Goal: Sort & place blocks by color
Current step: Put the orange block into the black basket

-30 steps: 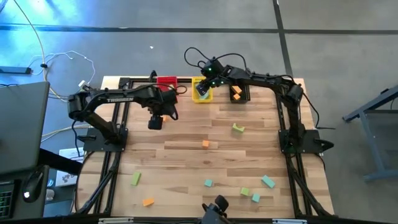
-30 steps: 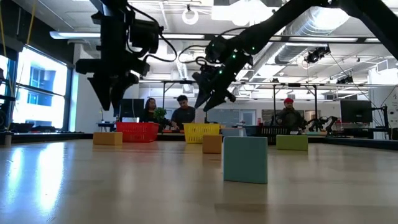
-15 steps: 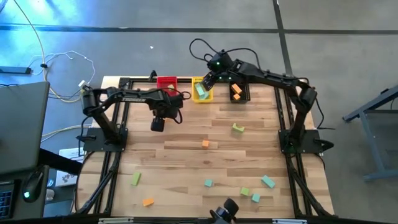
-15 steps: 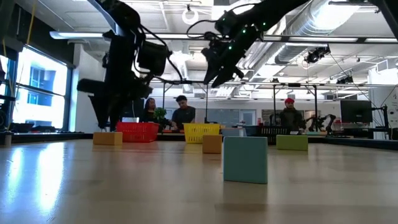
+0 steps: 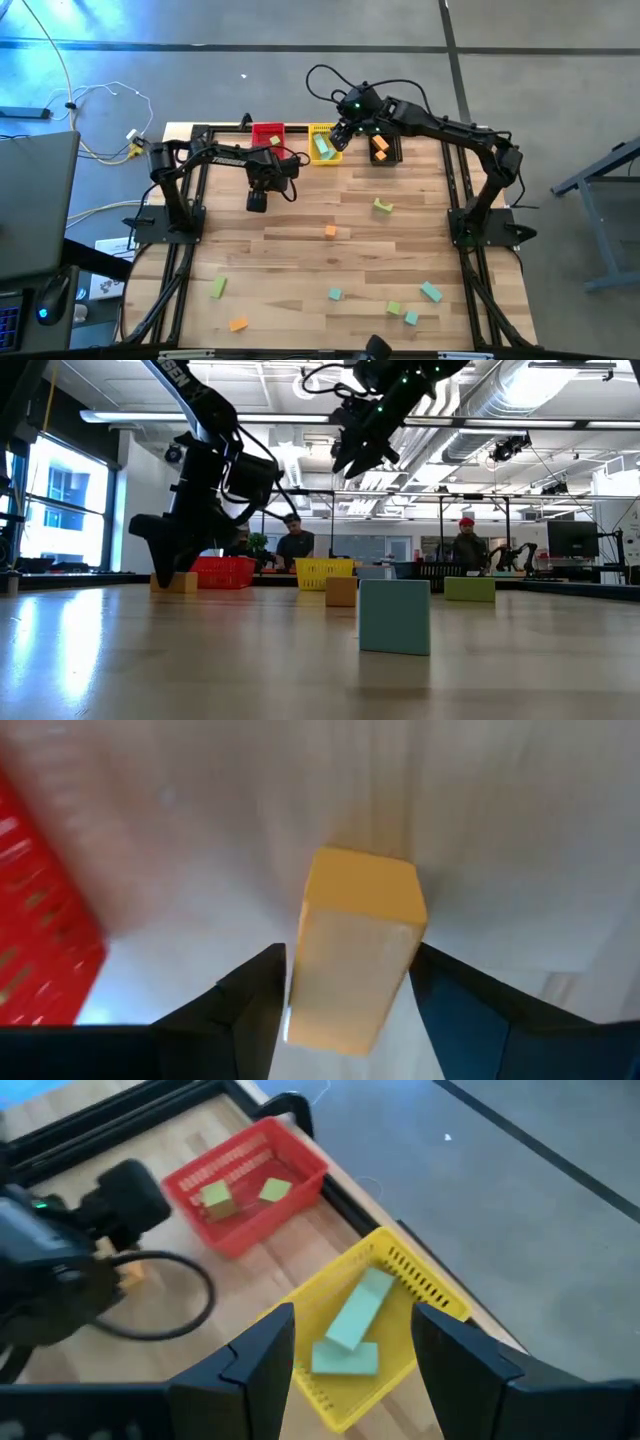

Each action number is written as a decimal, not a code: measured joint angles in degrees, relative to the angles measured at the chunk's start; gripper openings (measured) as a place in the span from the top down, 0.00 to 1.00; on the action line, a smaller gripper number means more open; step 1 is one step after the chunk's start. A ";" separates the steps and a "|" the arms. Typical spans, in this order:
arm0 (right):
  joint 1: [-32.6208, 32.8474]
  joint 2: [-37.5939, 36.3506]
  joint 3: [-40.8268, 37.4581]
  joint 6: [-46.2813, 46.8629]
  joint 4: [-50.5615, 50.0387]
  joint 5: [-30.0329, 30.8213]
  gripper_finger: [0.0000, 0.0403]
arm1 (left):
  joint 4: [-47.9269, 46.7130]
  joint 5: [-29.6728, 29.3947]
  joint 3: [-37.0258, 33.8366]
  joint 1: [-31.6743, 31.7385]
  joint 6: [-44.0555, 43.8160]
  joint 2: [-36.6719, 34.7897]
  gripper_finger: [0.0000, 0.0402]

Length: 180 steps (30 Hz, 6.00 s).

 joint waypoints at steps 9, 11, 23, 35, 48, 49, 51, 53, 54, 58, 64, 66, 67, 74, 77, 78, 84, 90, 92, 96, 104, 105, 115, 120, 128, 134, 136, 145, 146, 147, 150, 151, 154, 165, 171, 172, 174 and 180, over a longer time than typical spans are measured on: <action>4.53 -1.00 0.02 -0.44 -5.08 -0.31 0.53 | 0.29 8.49 0.07 0.01 0.37 0.25 0.74; 5.65 -1.00 0.02 -0.86 -6.48 -0.42 0.53 | 0.55 9.66 0.07 0.02 0.63 0.21 0.74; 13.42 -0.96 0.02 -4.71 -12.28 -1.27 0.53 | 6.21 17.35 0.00 -0.18 0.65 -1.94 0.74; 19.77 -0.91 0.02 -10.41 -13.23 -1.29 0.53 | 21.85 22.03 -0.04 -1.10 -0.52 -5.23 0.74; 21.59 -0.89 0.02 -12.98 -13.69 -1.29 0.53 | 39.85 21.55 -0.04 -6.47 -3.82 -5.14 0.74; 21.59 -0.89 0.02 -13.03 -13.75 -1.28 0.53 | 41.02 21.54 -0.04 -6.90 -4.04 -5.14 0.74; 21.59 -0.89 0.02 -13.03 -14.06 -1.28 0.53 | 42.86 21.38 -0.04 -7.64 -4.33 -5.14 0.74; 21.59 -0.89 0.02 -13.03 -14.47 -1.27 0.53 | 44.91 21.35 -0.04 -8.30 -4.33 -5.14 0.74; 21.59 -0.89 0.02 -13.05 -14.88 -1.27 0.53 | 45.94 21.34 -0.04 -8.45 -4.35 -5.14 0.74; 21.59 -0.89 0.02 -13.73 -16.25 -1.19 0.53 | 49.98 21.33 -0.04 -8.88 -5.03 -5.14 0.74; 21.59 -0.89 0.02 -13.51 -17.61 -0.70 0.53 | 55.46 21.16 -0.04 -9.09 -5.42 -5.14 0.74; 21.59 -0.89 0.02 -13.50 -18.12 -0.70 0.53 | 56.45 21.17 -0.04 -9.09 -5.42 -5.14 0.74; 21.59 -0.89 0.02 -13.49 -18.45 -0.70 0.53 | 57.10 21.17 -0.04 -9.09 -5.41 -5.14 0.74; 21.59 -0.89 0.02 -13.46 -20.22 -0.68 0.53 | 62.33 21.09 -0.04 -9.90 -5.44 -5.14 0.74; 21.59 -0.89 0.02 -13.46 -20.53 -0.68 0.53 | 64.31 20.73 -0.04 -10.21 -5.91 -5.14 0.74; 21.59 -0.89 0.02 -13.46 -20.61 -0.68 0.53 | 64.80 20.70 -0.03 -10.21 -6.00 -5.14 0.74; 21.55 -0.89 0.02 -12.14 -21.72 -0.50 0.53 | 66.87 20.52 -0.02 -10.14 -6.91 -5.14 0.74; 21.57 -0.89 0.02 -10.43 -22.81 -0.59 0.53 | 68.58 20.69 -0.02 -10.16 -7.52 -5.14 0.74; 21.57 -0.89 0.02 -9.77 -22.86 -0.55 0.55 | 68.64 20.69 -0.02 -10.16 -7.54 -5.14 0.73; 21.57 -0.89 0.02 -8.91 -22.97 -0.43 0.64 | 68.61 20.74 -0.02 -10.21 -7.55 -5.14 0.73; 21.59 -0.89 0.02 -8.14 -23.00 0.30 0.75 | 68.44 21.47 -0.02 -10.16 -8.35 -5.10 0.70; 21.61 -0.89 0.02 -7.71 -23.00 0.90 0.75 | 68.44 21.40 -0.02 -10.13 -8.27 -5.10 0.69; 21.59 -0.89 0.02 -4.49 -23.08 2.30 0.75 | 67.86 20.64 0.00 -10.12 -9.05 -5.10 0.61; 21.57 -0.88 0.02 -3.13 -23.37 3.32 0.75 | 66.94 19.82 0.00 -10.11 -11.28 -5.10 0.52; 21.57 -0.87 0.02 1.18 -26.39 8.57 0.75 | 62.91 10.55 0.00 -10.12 -11.41 -5.12 0.38; 21.40 -0.87 0.02 4.08 -29.29 12.97 0.75 | 57.85 1.97 0.00 -9.99 -10.92 -5.11 0.37; 21.13 -0.87 0.02 5.31 -30.65 15.42 0.75 | 56.06 0.78 0.00 -9.97 -10.25 -5.11 0.37; 16.69 -0.87 0.02 12.28 -36.71 27.51 0.75 | 48.69 0.15 0.00 -10.01 -9.93 -5.12 0.37; 15.91 -0.87 0.02 13.03 -37.28 28.50 0.75 | 47.91 0.15 0.00 -10.20 -10.14 -5.12 0.37; 15.08 -0.87 0.02 13.44 -37.70 29.40 0.75 | 47.26 0.14 0.00 -10.43 -10.34 -5.12 0.37; 12.41 -0.87 0.02 14.41 -37.73 30.40 0.75 | 45.06 0.16 0.00 -11.54 -10.32 -5.12 0.37; 11.39 -0.85 0.02 14.70 -37.69 30.40 0.75 | 44.34 0.17 0.00 -11.91 -10.32 -5.12 0.37; 8.17 -0.85 0.00 14.67 -37.68 30.38 0.75 | 42.31 0.15 0.00 -12.96 -10.32 -5.12 0.37; -6.43 1.09 -0.04 9.75 -37.53 13.85 0.75 | 38.02 -2.62 0.00 -17.53 -10.32 -5.12 0.37; -12.72 5.48 -0.07 4.20 -37.12 2.33 0.75 | 34.32 -6.66 0.00 -19.13 -10.32 -5.12 0.37; -13.33 6.09 -0.07 3.61 -36.93 1.57 0.75 | 33.72 -7.20 0.00 -19.30 -10.32 -5.12 0.37; -14.11 7.18 -0.07 2.67 -36.20 0.04 0.75 | 32.91 -7.92 0.00 -19.60 -10.57 -5.12 0.37; -16.21 9.42 -0.07 1.78 -34.61 -5.92 0.75 | 29.90 -8.64 0.00 -19.89 -11.82 -5.14 0.37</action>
